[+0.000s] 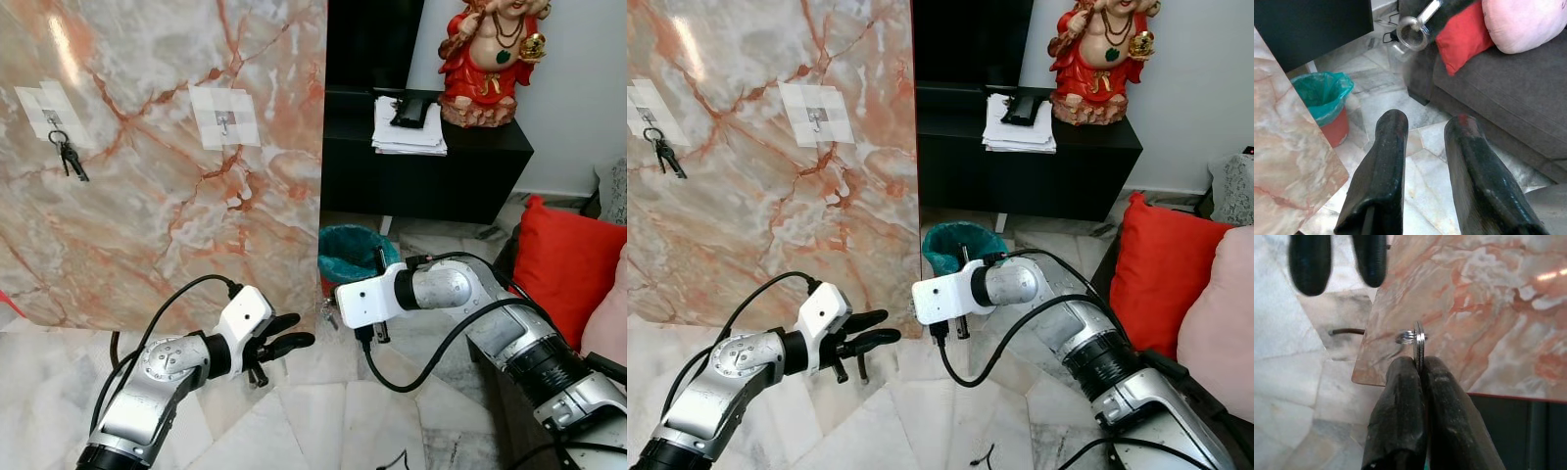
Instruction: Hang keys on a hook
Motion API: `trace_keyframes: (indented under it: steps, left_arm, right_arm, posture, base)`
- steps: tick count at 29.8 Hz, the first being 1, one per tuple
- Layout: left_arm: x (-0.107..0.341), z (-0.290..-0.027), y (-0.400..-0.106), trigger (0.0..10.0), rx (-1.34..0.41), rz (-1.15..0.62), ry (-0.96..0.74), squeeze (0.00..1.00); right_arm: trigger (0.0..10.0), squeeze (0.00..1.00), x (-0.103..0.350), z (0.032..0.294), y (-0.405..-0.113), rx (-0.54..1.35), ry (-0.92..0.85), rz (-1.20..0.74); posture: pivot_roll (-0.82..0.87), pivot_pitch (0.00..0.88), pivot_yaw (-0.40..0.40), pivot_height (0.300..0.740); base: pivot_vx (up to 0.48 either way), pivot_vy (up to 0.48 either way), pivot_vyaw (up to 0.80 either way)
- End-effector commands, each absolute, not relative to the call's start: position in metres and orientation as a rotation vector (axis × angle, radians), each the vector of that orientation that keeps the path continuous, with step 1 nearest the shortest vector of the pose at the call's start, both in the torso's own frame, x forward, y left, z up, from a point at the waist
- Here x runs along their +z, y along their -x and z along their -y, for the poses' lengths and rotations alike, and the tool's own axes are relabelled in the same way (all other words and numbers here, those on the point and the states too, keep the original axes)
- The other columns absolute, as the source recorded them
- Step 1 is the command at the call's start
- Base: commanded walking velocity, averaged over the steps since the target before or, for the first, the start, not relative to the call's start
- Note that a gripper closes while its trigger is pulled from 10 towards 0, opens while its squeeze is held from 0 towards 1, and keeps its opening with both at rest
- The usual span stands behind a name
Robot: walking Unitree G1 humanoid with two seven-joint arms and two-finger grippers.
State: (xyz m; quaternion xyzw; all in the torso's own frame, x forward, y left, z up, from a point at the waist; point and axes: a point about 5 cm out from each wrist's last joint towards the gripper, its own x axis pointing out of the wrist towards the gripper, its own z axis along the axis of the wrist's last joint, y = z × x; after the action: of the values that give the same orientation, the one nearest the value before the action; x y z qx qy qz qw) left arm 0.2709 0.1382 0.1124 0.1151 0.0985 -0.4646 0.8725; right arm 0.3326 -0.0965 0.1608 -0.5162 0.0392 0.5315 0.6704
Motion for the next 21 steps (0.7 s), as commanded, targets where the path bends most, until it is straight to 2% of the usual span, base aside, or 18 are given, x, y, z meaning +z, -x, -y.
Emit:
trace_keyframes:
  steps: [1,11,21]
  left_arm:
    - [0.115,-0.139,-0.273,10.0,-0.963,-0.188,-0.248,0.0]
    - [0.114,-0.133,-0.275,10.0,-0.976,-0.175,-0.234,0.0]
    - [0.112,-0.133,-0.278,10.0,-0.967,-0.169,-0.209,0.0]
  right_arm:
    - [0.0,0.0,0.168,0.095,-0.332,1.195,1.144,-0.063]
    - [0.0,0.0,0.176,0.091,-0.322,1.273,1.131,-0.052]
    - [0.0,0.0,0.186,0.09,-0.321,1.274,1.129,-0.037]
  posture:
    - [0.03,0.05,-0.016,0.74]
    - [0.02,0.046,-0.015,0.74]
    - [0.02,0.046,-0.008,0.74]
  base:
    - [0.0,0.0,0.0]
    - [0.0,0.0,0.0]
    - [0.0,0.0,0.0]
